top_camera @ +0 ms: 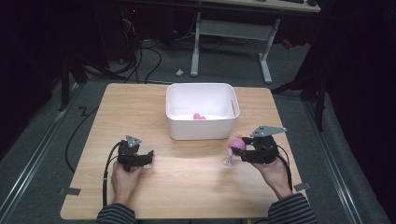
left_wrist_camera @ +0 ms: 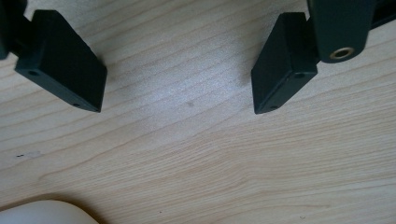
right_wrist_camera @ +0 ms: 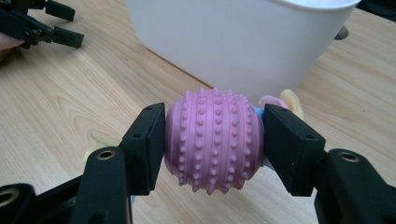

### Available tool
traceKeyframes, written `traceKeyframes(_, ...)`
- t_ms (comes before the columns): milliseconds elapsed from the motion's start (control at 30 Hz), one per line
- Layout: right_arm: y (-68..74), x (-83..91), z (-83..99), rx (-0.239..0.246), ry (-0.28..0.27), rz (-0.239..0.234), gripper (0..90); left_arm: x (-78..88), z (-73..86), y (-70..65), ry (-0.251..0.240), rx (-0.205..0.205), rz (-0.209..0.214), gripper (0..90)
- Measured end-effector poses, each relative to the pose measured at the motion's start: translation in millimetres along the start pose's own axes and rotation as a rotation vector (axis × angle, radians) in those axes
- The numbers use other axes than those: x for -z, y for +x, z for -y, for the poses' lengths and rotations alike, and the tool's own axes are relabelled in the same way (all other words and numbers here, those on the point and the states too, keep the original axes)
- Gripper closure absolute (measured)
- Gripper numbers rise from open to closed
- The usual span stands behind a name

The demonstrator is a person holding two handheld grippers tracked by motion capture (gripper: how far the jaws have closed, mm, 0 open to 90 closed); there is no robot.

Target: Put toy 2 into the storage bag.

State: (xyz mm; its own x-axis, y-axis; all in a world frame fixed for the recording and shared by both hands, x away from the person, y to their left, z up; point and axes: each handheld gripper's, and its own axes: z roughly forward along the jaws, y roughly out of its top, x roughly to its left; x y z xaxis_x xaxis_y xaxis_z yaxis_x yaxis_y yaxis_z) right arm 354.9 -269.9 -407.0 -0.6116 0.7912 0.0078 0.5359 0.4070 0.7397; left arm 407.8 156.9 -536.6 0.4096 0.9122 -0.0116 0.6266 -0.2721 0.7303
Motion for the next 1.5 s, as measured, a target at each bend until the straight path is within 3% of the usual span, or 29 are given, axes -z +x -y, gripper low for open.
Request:
traceKeyframes(267,-4.1,12.3,-11.9,0.002,-0.021,-0.011,41.7,-0.1,-0.1,-0.4,0.002,-0.005,0.001,16.5)
traceKeyframes(400,-5.8,23.9,-20.5,0.004,-0.071,-0.005,41.8,-0.1,0.0,-0.4,0.003,-0.006,0.002,16.5)
traceKeyframes(700,-13.7,38.7,-38.3,0.001,-0.093,-0.01,41.8,0.4,0.1,0.2,-0.001,0.002,0.001,18.5)
traceKeyframes(967,-17.6,46.6,-57.8,0.026,-0.12,0.016,41.8,0.4,0.2,0.1,-0.002,0.002,-0.001,18.6)
traceKeyframes(1500,-23.1,32.8,-88.6,0.042,-0.114,0.023,41.8,0.0,-0.2,0.3,-0.001,0.004,-0.003,18.8)
